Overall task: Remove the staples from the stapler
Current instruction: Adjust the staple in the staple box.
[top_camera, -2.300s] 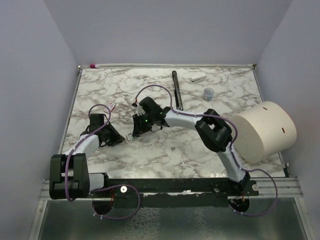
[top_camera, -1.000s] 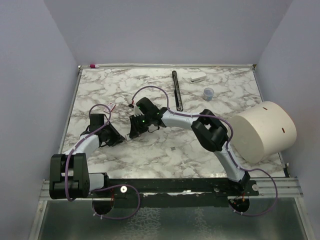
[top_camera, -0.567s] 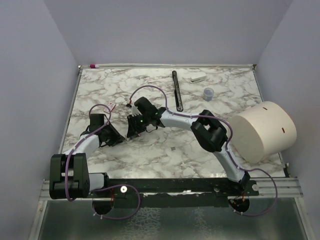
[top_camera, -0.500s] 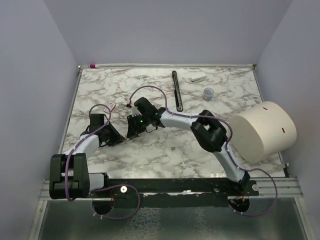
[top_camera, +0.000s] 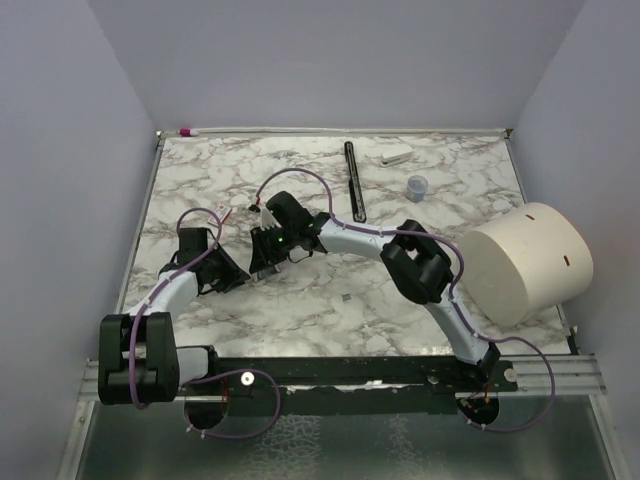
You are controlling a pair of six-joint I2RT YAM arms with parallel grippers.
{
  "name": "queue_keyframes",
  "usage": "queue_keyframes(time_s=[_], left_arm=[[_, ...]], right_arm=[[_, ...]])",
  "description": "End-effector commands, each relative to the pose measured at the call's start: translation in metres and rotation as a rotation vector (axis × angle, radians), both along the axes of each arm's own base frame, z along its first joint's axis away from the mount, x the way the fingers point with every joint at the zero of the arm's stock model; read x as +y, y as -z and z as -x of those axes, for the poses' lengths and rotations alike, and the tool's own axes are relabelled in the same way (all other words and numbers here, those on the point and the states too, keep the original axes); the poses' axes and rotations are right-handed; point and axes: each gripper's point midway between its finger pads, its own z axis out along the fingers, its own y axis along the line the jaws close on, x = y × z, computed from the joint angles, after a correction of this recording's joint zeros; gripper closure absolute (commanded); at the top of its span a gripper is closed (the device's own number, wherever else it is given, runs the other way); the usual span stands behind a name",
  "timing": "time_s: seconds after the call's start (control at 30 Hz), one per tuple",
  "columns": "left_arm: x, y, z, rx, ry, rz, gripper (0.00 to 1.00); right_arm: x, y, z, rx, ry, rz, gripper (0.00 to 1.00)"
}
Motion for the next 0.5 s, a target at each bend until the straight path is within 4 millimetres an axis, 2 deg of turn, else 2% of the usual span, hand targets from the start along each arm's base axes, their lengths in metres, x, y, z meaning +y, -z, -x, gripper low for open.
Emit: queue_keyframes(time_s=[0.0,0.2,0.47], left_arm=[[0.002,-0.003,0.002,-0.019,0.004,-0.012,0.75],[0.001,-0.002,0.002,-0.020,0.007,-0.013,0.75],[0.001,0.000,0.001,-0.016,0.009,-0.010,0.75]], right_arm=[[-0.001,-0.018,0.001,-0.045,-0.004,-0.006,0.72],[-0.009,-0.003,-0.001,-0.046,0.023,0.044,0.69],[-0.008,0.008,0.001,-0.030,0.007,0.052,0.70]])
